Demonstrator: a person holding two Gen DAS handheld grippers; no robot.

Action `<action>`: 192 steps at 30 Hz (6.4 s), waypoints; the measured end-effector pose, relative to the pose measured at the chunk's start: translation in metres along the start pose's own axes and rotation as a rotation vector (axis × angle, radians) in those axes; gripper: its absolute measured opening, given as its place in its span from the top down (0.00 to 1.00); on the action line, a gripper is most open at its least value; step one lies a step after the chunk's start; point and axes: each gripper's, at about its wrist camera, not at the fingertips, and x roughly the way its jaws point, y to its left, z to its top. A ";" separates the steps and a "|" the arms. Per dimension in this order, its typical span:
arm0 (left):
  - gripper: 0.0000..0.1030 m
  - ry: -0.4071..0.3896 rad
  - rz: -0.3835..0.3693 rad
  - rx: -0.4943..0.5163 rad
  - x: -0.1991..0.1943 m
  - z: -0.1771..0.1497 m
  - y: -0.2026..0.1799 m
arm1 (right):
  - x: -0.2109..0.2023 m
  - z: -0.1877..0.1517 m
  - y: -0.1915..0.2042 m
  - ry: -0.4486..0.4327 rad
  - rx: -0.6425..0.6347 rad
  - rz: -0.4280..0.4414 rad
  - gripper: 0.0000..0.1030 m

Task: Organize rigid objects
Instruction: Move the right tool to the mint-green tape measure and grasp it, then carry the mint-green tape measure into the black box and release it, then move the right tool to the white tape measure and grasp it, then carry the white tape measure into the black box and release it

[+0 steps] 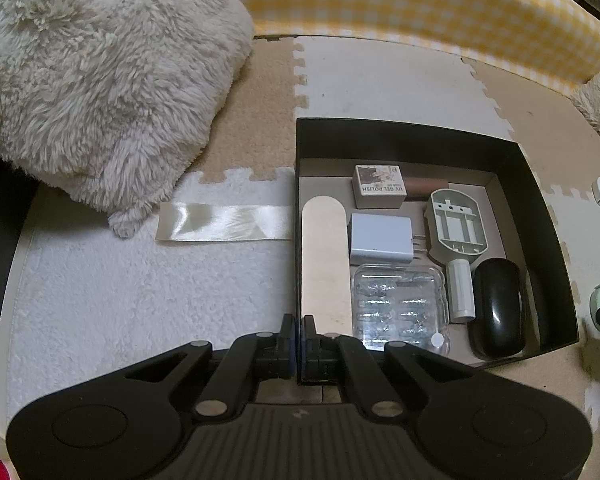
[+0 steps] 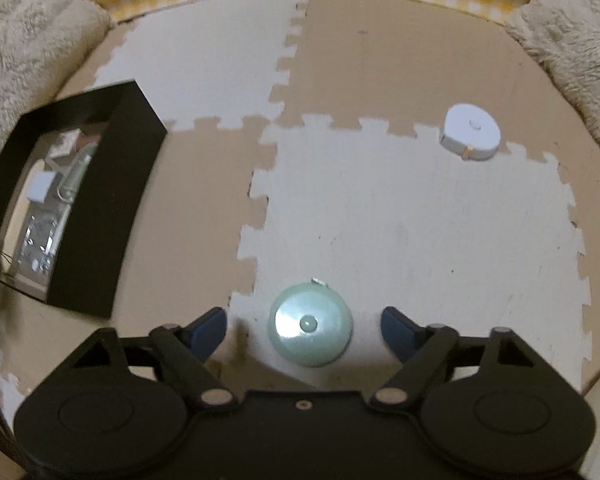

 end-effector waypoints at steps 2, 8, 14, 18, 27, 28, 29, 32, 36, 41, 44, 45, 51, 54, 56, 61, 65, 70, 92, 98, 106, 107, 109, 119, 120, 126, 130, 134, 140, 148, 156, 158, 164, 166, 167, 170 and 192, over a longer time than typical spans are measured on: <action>0.98 0.000 0.000 0.000 0.000 0.000 0.000 | 0.004 -0.002 0.000 0.012 -0.004 0.000 0.24; 0.98 0.000 0.001 0.000 0.000 0.000 0.000 | 0.012 -0.002 0.002 0.036 -0.017 -0.010 0.47; 0.98 0.000 0.001 0.000 0.000 0.000 0.000 | 0.011 0.001 0.003 0.032 -0.037 -0.016 0.51; 0.98 0.000 0.001 0.000 0.000 0.000 0.000 | 0.001 0.003 0.005 -0.022 -0.039 -0.007 0.51; 0.98 0.000 0.000 0.000 0.000 0.000 0.000 | -0.044 0.014 0.024 -0.231 -0.040 0.124 0.51; 0.98 0.000 0.001 0.000 0.000 0.000 0.000 | -0.049 0.015 0.028 -0.252 -0.046 0.143 0.51; 0.98 0.000 0.001 0.000 0.000 0.000 0.000 | -0.054 0.016 0.033 -0.278 -0.051 0.167 0.51; 0.98 0.000 0.002 0.002 0.000 0.000 0.000 | -0.065 0.022 0.052 -0.331 -0.081 0.215 0.51; 0.98 0.000 0.001 0.001 0.000 0.000 0.000 | -0.067 0.035 0.078 -0.359 -0.116 0.262 0.51; 0.98 0.001 -0.001 -0.001 0.001 -0.001 -0.001 | -0.057 0.048 0.106 -0.359 -0.166 0.266 0.51; 0.98 0.000 -0.001 -0.001 0.001 -0.001 0.000 | -0.047 0.054 0.115 -0.353 -0.186 0.249 0.51; 0.98 0.001 -0.001 -0.002 0.001 -0.001 0.000 | -0.044 0.056 0.117 -0.352 -0.190 0.244 0.51; 0.98 0.001 -0.002 -0.002 0.001 -0.001 0.000 | -0.027 0.065 0.125 -0.365 -0.204 0.215 0.49; 0.98 0.001 -0.003 -0.003 0.001 -0.001 -0.001 | -0.022 0.063 0.126 -0.378 -0.204 0.202 0.36; 0.98 0.001 -0.003 -0.004 0.001 -0.001 -0.001 | -0.021 0.061 0.126 -0.359 -0.216 0.201 0.36; 0.98 0.001 -0.004 -0.005 0.001 -0.001 -0.001 | -0.025 0.055 0.121 -0.331 -0.212 0.205 0.36; 0.98 0.001 -0.003 -0.003 0.001 -0.001 -0.001 | -0.031 0.047 0.117 -0.318 -0.206 0.218 0.36; 0.98 0.001 -0.004 -0.004 0.001 -0.001 -0.001 | -0.038 0.043 0.116 -0.312 -0.195 0.231 0.36; 0.98 0.002 -0.004 -0.004 0.001 -0.001 -0.001 | -0.071 0.054 0.062 -0.443 -0.109 0.098 0.00; 0.98 0.002 -0.002 -0.001 0.001 -0.001 0.000 | -0.044 0.065 0.020 -0.452 -0.056 -0.083 0.00; 0.98 0.003 -0.007 -0.008 0.001 0.000 0.001 | 0.004 0.074 -0.037 -0.366 0.129 -0.199 0.00; 0.98 0.003 -0.007 -0.007 0.001 0.000 0.001 | 0.011 0.074 -0.045 -0.356 0.170 -0.208 0.00; 0.98 0.003 -0.007 -0.007 0.001 0.000 0.001 | 0.021 0.071 -0.058 -0.340 0.246 -0.219 0.00; 0.98 0.009 -0.006 -0.006 0.003 0.000 0.001 | 0.051 0.061 -0.097 -0.410 0.407 -0.262 0.09; 0.98 0.010 -0.007 -0.006 0.003 0.000 0.001 | 0.054 0.061 -0.099 -0.410 0.413 -0.262 0.09; 0.98 0.019 -0.010 -0.007 0.005 0.002 0.002 | 0.057 0.067 -0.102 -0.479 0.387 -0.304 0.38; 0.98 0.020 -0.008 -0.005 0.006 0.002 0.001 | 0.058 0.071 -0.097 -0.483 0.342 -0.304 0.48; 0.98 0.022 -0.008 -0.005 0.006 0.002 0.001 | 0.055 0.069 -0.094 -0.464 0.348 -0.296 0.48; 0.98 0.022 -0.009 -0.005 0.006 0.002 0.001 | 0.049 0.067 -0.080 -0.414 0.331 -0.273 0.48; 0.98 0.021 -0.011 -0.007 0.005 0.000 0.002 | 0.007 0.074 -0.030 -0.481 0.222 -0.118 0.48; 0.98 0.021 -0.010 -0.006 0.005 0.000 0.002 | -0.033 0.073 0.026 -0.513 0.119 0.093 0.48; 0.98 0.021 -0.011 -0.007 0.005 0.000 0.002 | -0.041 0.072 0.041 -0.508 0.094 0.144 0.48; 0.98 0.021 -0.010 -0.005 0.005 0.000 0.002 | -0.053 0.066 0.081 -0.466 0.021 0.272 0.48; 0.98 0.022 -0.009 -0.005 0.005 0.000 0.002 | -0.055 0.063 0.092 -0.447 0.004 0.303 0.48; 0.98 0.021 -0.009 -0.005 0.005 0.000 0.002 | -0.055 0.061 0.098 -0.437 -0.004 0.320 0.48; 0.98 0.022 -0.010 -0.006 0.005 0.000 0.002 | -0.052 0.058 0.112 -0.405 -0.021 0.359 0.48; 0.97 0.021 -0.009 -0.002 0.004 0.000 0.000 | -0.031 0.041 0.154 -0.262 -0.062 0.430 0.40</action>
